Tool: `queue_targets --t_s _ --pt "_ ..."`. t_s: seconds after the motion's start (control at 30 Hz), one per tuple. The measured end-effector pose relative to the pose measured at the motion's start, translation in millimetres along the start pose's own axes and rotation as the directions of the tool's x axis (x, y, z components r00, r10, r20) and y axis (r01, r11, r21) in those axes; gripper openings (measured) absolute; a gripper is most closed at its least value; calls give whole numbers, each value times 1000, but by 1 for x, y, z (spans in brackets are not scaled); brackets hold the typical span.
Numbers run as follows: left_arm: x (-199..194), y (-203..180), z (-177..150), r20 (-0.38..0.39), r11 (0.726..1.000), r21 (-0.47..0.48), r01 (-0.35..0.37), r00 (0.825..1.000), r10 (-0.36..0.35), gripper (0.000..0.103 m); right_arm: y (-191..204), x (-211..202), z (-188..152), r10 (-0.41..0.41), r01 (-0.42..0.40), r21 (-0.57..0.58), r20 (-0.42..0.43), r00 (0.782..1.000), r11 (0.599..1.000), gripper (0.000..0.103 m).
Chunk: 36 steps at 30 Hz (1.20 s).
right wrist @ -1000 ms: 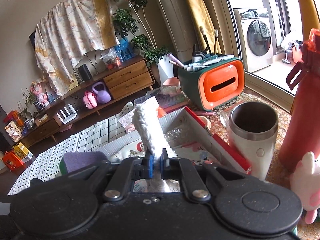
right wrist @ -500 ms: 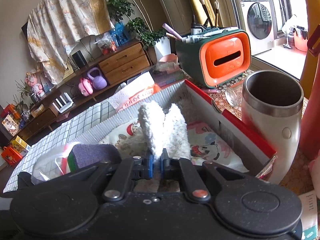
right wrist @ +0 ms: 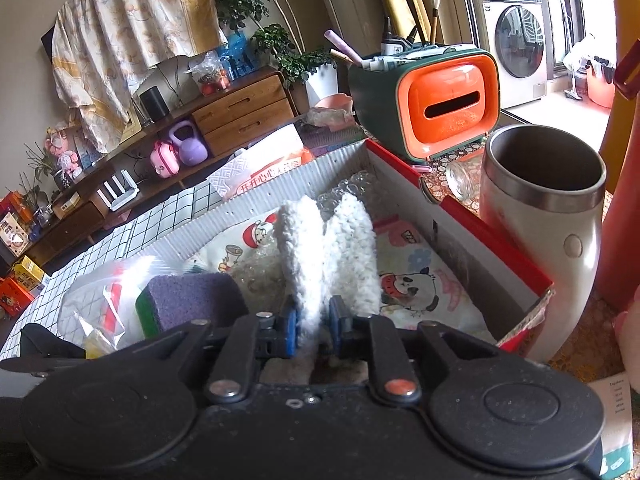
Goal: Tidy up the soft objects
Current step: 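Carry the sponge and white cloth into the red box and release both, then withdraw both tools from the box toward the black fabric and yellow pouch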
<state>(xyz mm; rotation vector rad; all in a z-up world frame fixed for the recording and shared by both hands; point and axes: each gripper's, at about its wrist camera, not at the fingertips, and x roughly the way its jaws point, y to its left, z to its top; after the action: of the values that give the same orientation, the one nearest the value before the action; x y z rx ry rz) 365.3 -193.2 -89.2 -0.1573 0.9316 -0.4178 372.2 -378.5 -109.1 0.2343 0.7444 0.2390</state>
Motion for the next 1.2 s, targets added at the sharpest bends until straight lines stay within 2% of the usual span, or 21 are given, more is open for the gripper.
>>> queue_targets --t_s 0.07,0.1,0.13,0.5,0.73,1.2 --pt "-6 0 0 14 1000 -6 2 1000 -2 54 3 -6 1 -12 12 -20 10 1000 1000 22" --pt "-9 -1 -1 25 1000 -7 6 1000 -6 66 4 -9 2 -13 13 -28 16 1000 1000 24" --pt "-13 -1 -1 35 1000 -7 8 999 -8 71 5 -12 2 -12 13 -29 19 1000 999 27" --pt "-52 -9 -14 97 1000 20 -8 995 6 71 15 -43 2 6 -5 -29 46 999 1000 39" --pt "-82 -14 -25 149 998 46 -30 989 23 71 26 -66 -3 21 -19 -45 65 998 999 51" --pt "-145 -10 -59 222 994 72 -80 973 62 71 70 -111 -24 59 -42 -165 95 994 985 70"
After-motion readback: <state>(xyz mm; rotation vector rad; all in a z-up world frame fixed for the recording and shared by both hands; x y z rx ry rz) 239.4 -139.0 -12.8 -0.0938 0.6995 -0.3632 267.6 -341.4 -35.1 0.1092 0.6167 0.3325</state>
